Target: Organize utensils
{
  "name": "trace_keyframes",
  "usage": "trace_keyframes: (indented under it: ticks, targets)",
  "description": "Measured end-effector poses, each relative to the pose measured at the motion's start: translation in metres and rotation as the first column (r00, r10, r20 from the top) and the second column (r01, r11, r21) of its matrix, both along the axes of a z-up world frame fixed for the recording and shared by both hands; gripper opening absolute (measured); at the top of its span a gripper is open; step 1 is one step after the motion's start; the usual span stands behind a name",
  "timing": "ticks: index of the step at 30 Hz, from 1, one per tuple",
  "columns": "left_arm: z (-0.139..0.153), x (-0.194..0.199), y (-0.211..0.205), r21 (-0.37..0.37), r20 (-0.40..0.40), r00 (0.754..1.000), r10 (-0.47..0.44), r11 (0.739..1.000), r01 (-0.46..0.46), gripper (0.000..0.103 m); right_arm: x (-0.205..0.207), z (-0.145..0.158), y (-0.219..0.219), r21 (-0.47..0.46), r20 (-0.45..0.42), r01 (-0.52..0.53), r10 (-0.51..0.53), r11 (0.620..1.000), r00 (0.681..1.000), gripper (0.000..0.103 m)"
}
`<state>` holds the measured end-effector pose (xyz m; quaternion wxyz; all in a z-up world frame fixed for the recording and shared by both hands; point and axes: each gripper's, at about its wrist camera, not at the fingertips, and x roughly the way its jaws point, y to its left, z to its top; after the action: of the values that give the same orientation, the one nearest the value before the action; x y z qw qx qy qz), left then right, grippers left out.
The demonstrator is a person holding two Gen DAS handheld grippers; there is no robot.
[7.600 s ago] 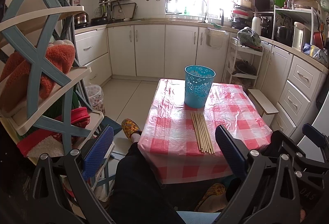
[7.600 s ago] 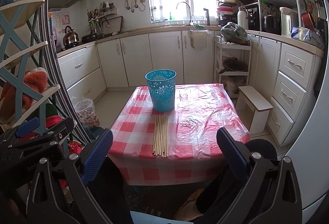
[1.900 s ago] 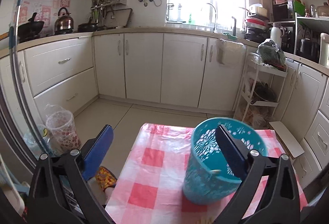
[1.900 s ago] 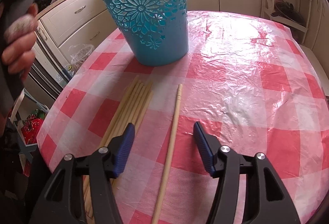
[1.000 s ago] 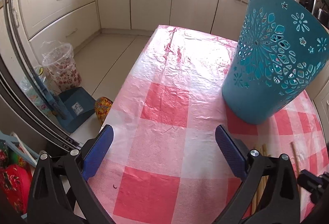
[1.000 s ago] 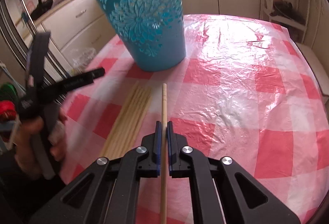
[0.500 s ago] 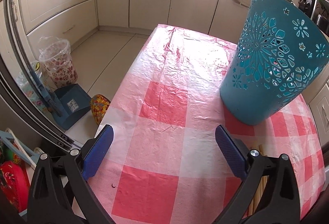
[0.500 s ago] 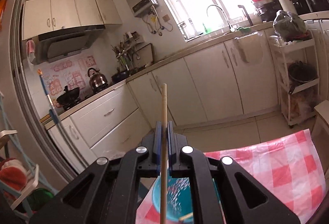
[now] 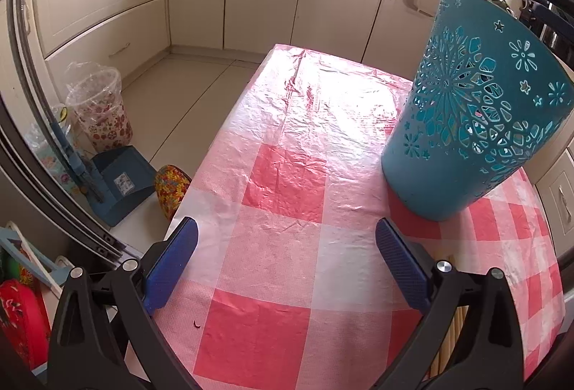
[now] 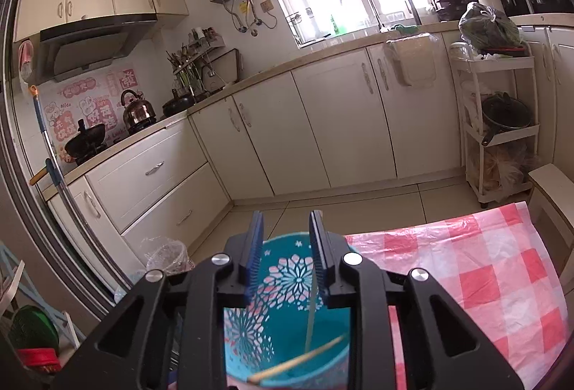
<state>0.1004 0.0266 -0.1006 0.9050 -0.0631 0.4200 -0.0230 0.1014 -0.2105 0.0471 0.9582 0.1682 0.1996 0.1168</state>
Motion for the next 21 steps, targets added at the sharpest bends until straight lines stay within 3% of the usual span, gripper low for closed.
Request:
trace_keyframes:
  ticks: [5,9,14,21]
  targets:
    - [-0.001,0.000,0.002,-0.003,-0.004,1.000,0.010,1.000,-0.010,0.095,-0.062,-0.013,-0.008,-0.030,-0.031,-0.007,0.006,1.000,0.999,0.040]
    - [-0.001,0.000,0.001,-0.002,-0.005,1.000,0.011,1.000,-0.011,0.095,-0.095,-0.057,-0.006,-0.080,-0.195,-0.038,0.022,0.996,0.981,0.041]
    - [-0.002,0.001,0.002,-0.003,-0.013,1.000,0.015,1.000,-0.015,0.095,-0.104,-0.113,0.009,-0.080,-0.390,-0.117,0.077,0.990,0.917,0.030]
    - [-0.003,0.001,0.004,-0.012,-0.015,1.000,0.018,1.000,-0.018,0.095,-0.092,-0.136,0.030,-0.138,-0.456,-0.141,0.063,0.980,0.888,0.024]
